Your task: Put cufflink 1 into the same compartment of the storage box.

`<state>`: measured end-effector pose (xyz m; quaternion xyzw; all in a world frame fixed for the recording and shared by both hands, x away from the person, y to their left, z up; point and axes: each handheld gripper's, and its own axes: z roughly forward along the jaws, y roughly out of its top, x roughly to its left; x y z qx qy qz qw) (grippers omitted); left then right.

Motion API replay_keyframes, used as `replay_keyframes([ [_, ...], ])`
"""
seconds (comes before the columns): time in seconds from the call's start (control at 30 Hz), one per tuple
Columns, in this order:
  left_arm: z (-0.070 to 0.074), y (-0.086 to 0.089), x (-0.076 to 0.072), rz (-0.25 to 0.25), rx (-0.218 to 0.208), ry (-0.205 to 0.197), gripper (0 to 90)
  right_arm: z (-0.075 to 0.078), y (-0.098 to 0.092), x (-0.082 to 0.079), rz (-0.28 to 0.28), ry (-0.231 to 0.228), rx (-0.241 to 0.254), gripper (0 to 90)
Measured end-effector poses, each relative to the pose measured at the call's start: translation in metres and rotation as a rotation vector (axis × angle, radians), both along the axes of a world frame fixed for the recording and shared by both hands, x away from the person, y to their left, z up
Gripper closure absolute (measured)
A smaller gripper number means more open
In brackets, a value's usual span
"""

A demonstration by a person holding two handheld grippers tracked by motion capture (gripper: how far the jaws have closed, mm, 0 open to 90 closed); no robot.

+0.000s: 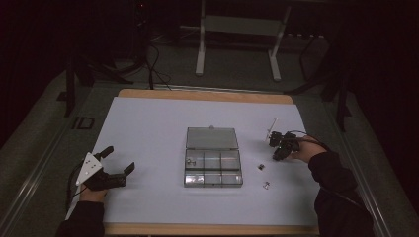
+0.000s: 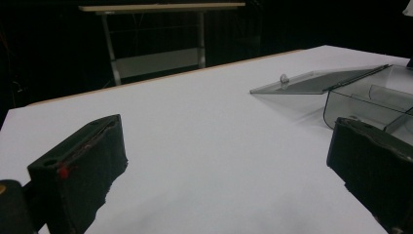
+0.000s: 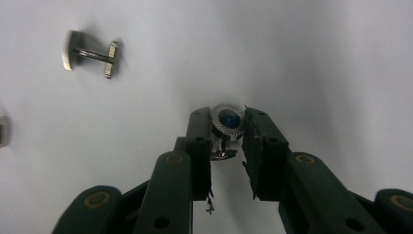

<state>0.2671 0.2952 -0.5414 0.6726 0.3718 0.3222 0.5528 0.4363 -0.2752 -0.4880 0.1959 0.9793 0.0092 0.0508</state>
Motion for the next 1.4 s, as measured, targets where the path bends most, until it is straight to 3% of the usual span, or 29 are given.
replay_keyframes([
  [0.43,0.0,0.0,0.0,0.001,0.001,0.0,1.7,0.035,0.028,-0.018,0.118,-0.024,0.053,73.3],
  [0.57,0.0,0.0,0.0,0.001,0.001,0.001,1.6,0.047,0.046,-0.026,0.178,-0.046,0.036,73.3],
  [0.67,0.0,0.0,0.0,0.0,0.001,-0.001,1.6,0.057,0.058,-0.03,0.209,-0.053,0.053,73.3],
  [1.4,0.0,0.0,0.0,0.001,0.002,-0.001,1.7,0.089,0.129,-0.057,0.4,-0.077,0.077,73.3],
])
